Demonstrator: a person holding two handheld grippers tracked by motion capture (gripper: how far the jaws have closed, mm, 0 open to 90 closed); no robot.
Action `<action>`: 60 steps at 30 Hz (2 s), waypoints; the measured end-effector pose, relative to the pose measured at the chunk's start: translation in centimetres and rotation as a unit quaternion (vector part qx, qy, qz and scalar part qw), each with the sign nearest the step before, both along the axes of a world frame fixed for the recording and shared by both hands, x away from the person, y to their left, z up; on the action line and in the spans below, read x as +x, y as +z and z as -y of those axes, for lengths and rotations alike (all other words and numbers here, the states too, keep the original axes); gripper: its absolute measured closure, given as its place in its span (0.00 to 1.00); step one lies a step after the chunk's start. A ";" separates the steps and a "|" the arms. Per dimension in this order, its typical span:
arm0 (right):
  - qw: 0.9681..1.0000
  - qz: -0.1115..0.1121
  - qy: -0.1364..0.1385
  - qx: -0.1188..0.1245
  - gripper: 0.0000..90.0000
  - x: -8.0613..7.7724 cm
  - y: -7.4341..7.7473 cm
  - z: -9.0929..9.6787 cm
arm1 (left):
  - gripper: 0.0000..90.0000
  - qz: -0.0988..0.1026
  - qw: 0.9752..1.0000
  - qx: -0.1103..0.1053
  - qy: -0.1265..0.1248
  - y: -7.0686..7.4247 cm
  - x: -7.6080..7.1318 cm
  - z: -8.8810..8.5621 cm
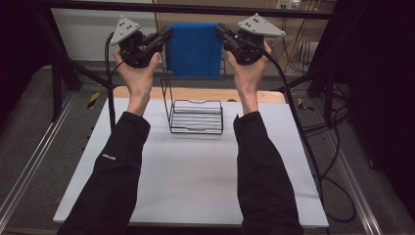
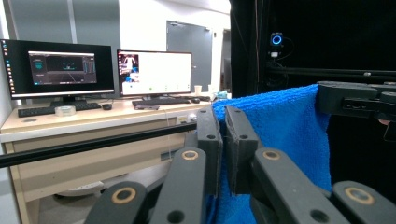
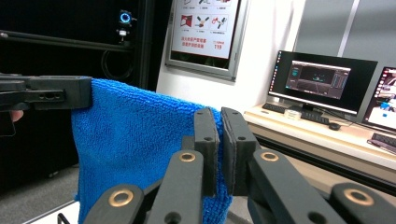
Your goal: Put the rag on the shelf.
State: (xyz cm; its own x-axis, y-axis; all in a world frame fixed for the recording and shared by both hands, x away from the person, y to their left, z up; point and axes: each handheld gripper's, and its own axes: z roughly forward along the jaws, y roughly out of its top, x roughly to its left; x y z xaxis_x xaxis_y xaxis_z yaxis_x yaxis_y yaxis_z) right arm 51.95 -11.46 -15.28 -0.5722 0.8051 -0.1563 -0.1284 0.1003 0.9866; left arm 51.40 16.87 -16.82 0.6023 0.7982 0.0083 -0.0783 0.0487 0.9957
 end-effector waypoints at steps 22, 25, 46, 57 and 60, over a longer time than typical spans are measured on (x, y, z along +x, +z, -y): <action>0.998 -0.045 0.008 -0.036 0.95 -0.1 -3.0 0.0 | 0.95 -0.026 0.999 0.028 -0.015 -3.3 -0.2 -0.8; 0.998 -0.056 0.007 -0.038 0.95 -0.2 -3.5 0.1 | 0.95 -0.032 0.999 0.034 -0.020 -3.9 -0.4 -0.6; 0.995 -0.077 0.027 -0.053 0.95 -2.1 -4.9 0.7 | 0.95 -0.063 0.995 0.058 -0.044 -5.2 -1.7 -0.9; 0.992 -0.085 0.038 -0.080 0.95 -3.3 -5.1 0.6 | 0.94 -0.072 0.993 0.075 -0.052 -6.0 -2.4 -1.1; 0.990 -0.097 0.040 -0.091 0.95 -3.6 -5.3 0.4 | 0.94 -0.082 0.991 0.087 -0.055 -6.2 -2.6 -1.2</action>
State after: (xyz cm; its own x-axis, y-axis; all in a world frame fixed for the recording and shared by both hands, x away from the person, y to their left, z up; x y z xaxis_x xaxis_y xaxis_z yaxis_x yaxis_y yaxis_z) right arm 48.40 -11.89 -20.57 -0.6669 0.7241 -0.1756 0.0461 0.2753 0.9603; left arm 48.76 18.11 -23.00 0.6896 0.7233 0.0351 0.0817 -0.1260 0.9887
